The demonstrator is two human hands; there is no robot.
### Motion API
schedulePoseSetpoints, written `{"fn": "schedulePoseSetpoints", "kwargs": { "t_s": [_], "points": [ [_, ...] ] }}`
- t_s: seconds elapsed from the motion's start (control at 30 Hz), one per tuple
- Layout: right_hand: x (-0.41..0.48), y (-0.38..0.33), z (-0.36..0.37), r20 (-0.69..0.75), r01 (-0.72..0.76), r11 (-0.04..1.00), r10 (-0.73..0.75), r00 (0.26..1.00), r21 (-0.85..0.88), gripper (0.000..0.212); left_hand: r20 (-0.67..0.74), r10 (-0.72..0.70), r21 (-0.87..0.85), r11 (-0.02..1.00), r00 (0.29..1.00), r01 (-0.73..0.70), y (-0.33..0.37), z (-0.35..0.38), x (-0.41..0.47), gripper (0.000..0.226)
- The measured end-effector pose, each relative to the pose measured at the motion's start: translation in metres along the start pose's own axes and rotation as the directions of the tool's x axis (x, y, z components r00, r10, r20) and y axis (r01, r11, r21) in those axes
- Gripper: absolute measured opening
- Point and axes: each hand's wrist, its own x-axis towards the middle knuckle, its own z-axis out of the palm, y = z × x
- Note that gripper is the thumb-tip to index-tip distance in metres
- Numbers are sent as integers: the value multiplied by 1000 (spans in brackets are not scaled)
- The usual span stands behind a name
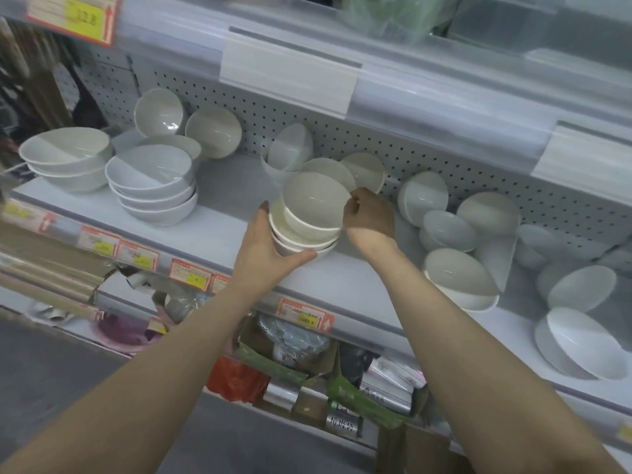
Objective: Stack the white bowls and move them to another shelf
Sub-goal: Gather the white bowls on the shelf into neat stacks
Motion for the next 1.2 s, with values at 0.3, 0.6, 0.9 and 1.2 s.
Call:
{"fn": "schedulePoseSetpoints", "kwargs": {
  "t_s": [0.3, 0.6, 0.9, 1.2],
  "points": [
    [-27, 62, -72, -128, -202, 979, 201, 971, 6, 32, 10, 438, 490, 782, 899, -387, 34, 8, 3, 100],
    [-55, 163, -129, -105, -239, 967, 230, 967, -86, 29, 302, 250, 229, 918, 920, -324, 116, 116, -37, 103],
    [-31, 156, -107, -15, -156, 986, 157, 988, 55, 32, 401, -34, 128, 992, 916, -19, 116, 148, -50, 108],
    [-1, 198, -138, -163, -247, 946, 283, 945, 211, 27, 428, -14, 17, 1000, 904, 7, 135, 165, -49, 48]
  ]
}}
